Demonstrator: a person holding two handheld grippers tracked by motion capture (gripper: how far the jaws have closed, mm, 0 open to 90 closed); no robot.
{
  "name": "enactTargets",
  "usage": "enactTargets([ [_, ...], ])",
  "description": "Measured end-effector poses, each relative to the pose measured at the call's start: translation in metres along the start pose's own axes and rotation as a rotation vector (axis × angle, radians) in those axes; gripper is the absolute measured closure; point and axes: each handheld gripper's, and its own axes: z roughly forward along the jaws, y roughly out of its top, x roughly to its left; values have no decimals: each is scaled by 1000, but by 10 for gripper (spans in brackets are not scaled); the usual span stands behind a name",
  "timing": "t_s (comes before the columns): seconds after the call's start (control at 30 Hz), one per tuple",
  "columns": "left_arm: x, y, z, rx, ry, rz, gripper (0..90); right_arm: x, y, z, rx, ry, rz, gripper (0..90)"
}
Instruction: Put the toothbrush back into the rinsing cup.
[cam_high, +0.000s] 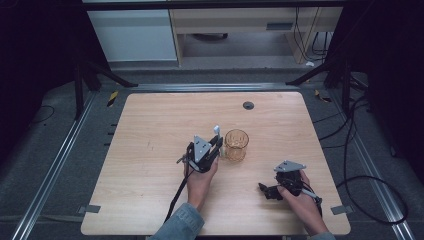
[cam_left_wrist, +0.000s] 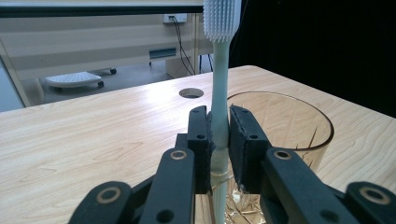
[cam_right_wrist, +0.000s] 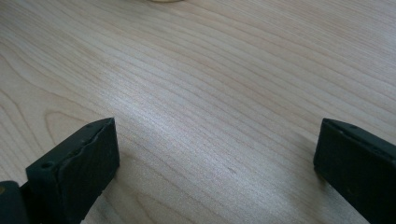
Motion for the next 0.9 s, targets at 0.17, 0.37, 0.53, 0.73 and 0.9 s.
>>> enactTargets([
  [0.17, 0, -1, 1, 5, -1, -9, 784, 0, 0, 0, 0, 0, -1, 5],
  [0.37, 1, -1, 1, 12, -4, -11, 783, 0, 0, 0, 0, 0, 0, 5],
  [0.53, 0, -1, 1, 12, -5, -11, 779, 0, 0, 0, 0, 0, -1, 5],
  [0.73, 1, -1, 1, 15, -8, -12, 773, 0, 0, 0, 0, 0, -1, 5],
  [0.9, 0, -1, 1, 25, -10, -11, 754, 0, 0, 0, 0, 0, -1, 5],
])
